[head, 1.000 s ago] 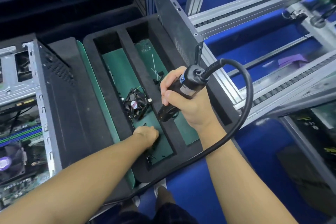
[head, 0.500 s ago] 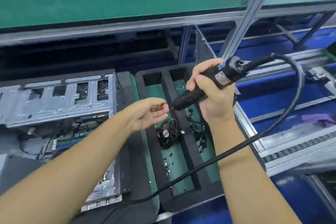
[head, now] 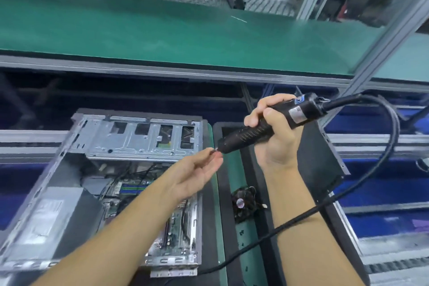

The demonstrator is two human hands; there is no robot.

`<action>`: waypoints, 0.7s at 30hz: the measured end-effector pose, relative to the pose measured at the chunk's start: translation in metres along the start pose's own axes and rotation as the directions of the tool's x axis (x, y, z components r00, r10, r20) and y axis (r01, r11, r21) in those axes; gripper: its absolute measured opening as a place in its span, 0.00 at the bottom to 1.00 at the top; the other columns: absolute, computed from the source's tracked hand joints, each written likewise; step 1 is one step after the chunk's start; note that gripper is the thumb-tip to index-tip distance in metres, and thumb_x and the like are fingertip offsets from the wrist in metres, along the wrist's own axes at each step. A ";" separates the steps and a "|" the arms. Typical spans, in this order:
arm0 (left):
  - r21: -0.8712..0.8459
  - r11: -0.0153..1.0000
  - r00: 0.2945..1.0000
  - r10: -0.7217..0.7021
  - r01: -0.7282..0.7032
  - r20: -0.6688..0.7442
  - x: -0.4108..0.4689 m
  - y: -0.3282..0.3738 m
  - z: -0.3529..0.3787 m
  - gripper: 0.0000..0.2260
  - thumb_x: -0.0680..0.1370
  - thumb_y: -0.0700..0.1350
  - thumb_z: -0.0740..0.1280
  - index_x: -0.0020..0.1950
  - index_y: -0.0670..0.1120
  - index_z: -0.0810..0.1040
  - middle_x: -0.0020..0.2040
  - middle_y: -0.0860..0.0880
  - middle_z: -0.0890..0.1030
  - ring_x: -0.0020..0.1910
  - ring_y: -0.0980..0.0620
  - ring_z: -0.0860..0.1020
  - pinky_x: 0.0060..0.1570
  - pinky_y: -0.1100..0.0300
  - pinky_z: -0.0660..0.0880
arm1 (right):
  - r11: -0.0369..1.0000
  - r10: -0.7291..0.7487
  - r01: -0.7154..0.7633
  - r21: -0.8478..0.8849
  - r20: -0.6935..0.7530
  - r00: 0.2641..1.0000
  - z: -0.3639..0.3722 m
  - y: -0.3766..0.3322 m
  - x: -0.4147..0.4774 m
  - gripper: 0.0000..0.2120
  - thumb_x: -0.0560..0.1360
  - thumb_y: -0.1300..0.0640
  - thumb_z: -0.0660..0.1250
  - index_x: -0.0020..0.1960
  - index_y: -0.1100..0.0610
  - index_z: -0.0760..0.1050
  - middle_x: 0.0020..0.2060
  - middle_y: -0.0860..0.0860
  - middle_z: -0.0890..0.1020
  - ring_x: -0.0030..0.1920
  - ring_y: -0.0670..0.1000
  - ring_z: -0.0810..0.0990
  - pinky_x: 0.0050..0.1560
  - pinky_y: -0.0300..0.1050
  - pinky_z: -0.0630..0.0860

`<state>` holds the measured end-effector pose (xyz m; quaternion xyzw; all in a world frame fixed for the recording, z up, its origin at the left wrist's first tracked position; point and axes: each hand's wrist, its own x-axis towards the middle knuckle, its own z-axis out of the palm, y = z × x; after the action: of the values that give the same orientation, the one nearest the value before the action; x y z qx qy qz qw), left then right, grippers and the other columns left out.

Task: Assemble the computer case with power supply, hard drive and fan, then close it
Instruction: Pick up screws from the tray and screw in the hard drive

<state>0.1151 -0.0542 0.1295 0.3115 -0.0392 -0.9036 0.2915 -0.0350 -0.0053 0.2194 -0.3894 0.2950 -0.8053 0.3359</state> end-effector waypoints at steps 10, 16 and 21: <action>-0.138 0.990 0.998 0.038 -0.031 0.052 -0.018 0.011 -0.012 0.08 0.80 0.34 0.63 0.56 0.31 0.76 0.51 0.35 0.83 0.46 0.44 0.86 0.40 0.53 0.84 | 0.998 0.017 -0.014 0.068 -0.034 0.999 0.022 0.006 0.000 0.09 0.70 0.70 0.61 0.45 0.59 0.72 0.36 0.55 0.76 0.30 0.53 0.74 0.38 0.46 0.74; -0.080 0.994 0.995 0.077 -0.072 0.067 -0.021 0.012 -0.018 0.12 0.76 0.33 0.65 0.59 0.33 0.74 0.49 0.37 0.84 0.46 0.46 0.86 0.39 0.56 0.83 | 0.999 0.006 -0.006 0.036 0.011 1.000 0.028 0.008 -0.003 0.08 0.70 0.70 0.62 0.46 0.61 0.70 0.36 0.55 0.76 0.29 0.54 0.74 0.37 0.46 0.74; -0.061 0.995 0.992 0.089 -0.084 0.092 -0.021 0.011 -0.022 0.14 0.74 0.34 0.66 0.60 0.34 0.74 0.49 0.38 0.85 0.47 0.48 0.85 0.39 0.59 0.82 | 0.999 -0.014 0.013 0.038 0.017 1.000 0.033 0.011 -0.005 0.08 0.71 0.71 0.61 0.46 0.61 0.69 0.36 0.55 0.76 0.30 0.53 0.73 0.37 0.47 0.74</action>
<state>0.1470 -0.0494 0.1256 0.2580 -0.0406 -0.9046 0.3368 -0.0024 -0.0151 0.2263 -0.3919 0.2742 -0.8096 0.3402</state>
